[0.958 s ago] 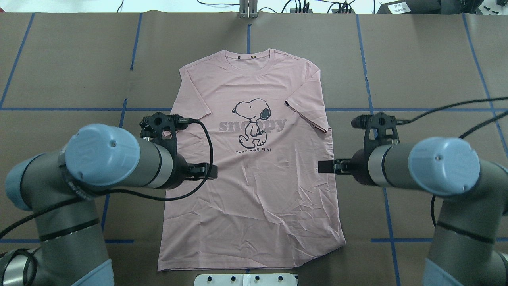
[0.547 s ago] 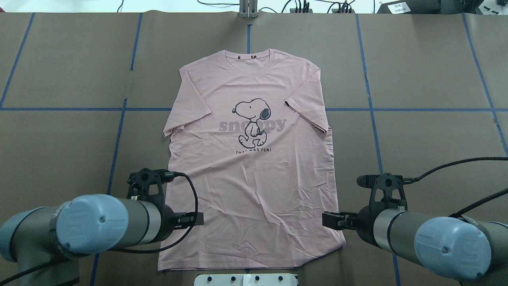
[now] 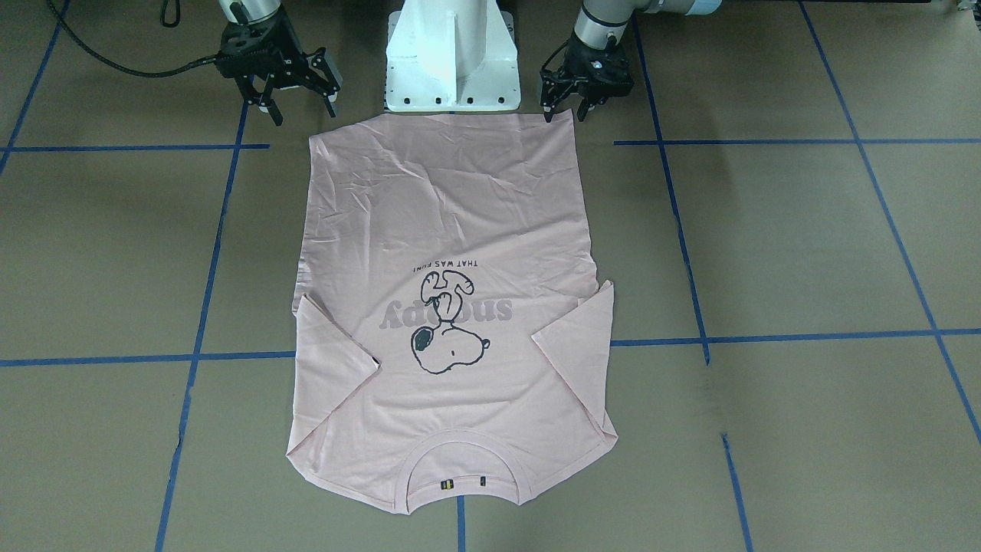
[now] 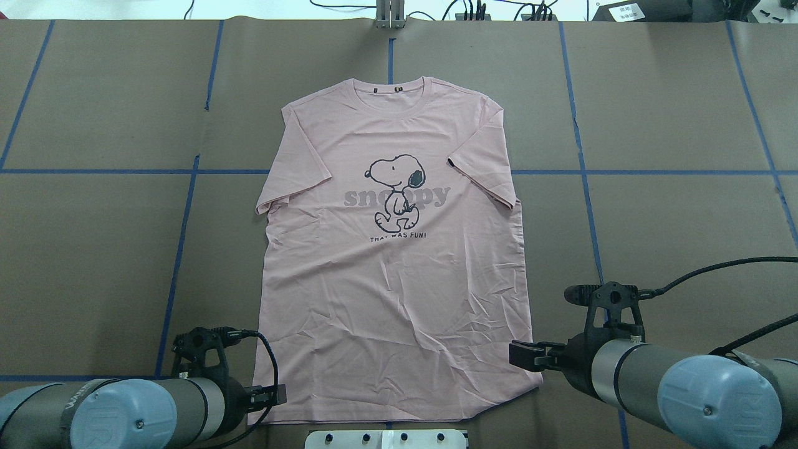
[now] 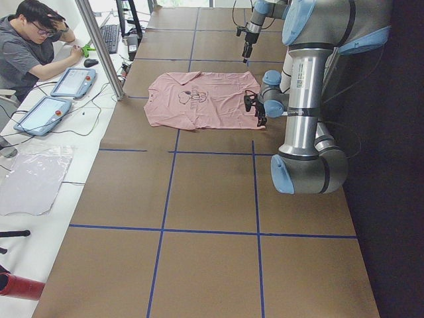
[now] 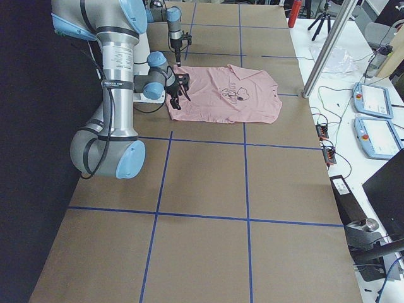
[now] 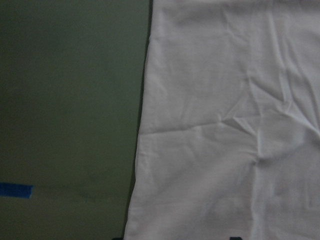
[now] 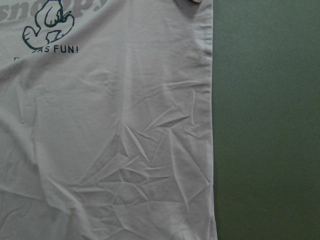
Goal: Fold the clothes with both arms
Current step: 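Lower both grippers to the shirt hem corners nearest the robot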
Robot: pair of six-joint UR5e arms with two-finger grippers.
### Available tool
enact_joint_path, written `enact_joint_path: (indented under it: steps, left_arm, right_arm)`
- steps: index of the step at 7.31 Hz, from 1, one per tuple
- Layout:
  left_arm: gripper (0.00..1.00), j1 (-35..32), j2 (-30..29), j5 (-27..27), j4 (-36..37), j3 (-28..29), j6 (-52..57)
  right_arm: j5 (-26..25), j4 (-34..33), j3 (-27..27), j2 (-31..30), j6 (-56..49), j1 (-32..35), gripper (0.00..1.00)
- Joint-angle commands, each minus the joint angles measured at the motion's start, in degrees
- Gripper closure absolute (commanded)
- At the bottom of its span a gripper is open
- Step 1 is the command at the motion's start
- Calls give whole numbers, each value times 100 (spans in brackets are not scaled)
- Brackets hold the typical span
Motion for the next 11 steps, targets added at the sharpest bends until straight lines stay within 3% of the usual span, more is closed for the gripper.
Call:
enact_joint_path:
  steps: [1,4,6,8,9,11]
  left_arm:
    - [33,100,17,9,-10,179,-61]
    - [45,153,9,9,-19,180,-70]
    - [78,179,9,9,-19,172,-70]
    - [81,214,9,0,-19,163,-70]
    - [98,214,9,9,-27,145,-70]
    - [100,214,0,17,-10,101,-61]
  right_arm:
    - [-13,0,3,0,1,1,0]
    - [-57,0,3,0,1,-8,0]
    - [-66,0,3,0,1,-8,0]
    - [-83,-9,-5,-9,1,-8,0]
    - [-92,0,3,-9,1,-8,0]
    - [-118,-9,-40,-18,18,-26,0]
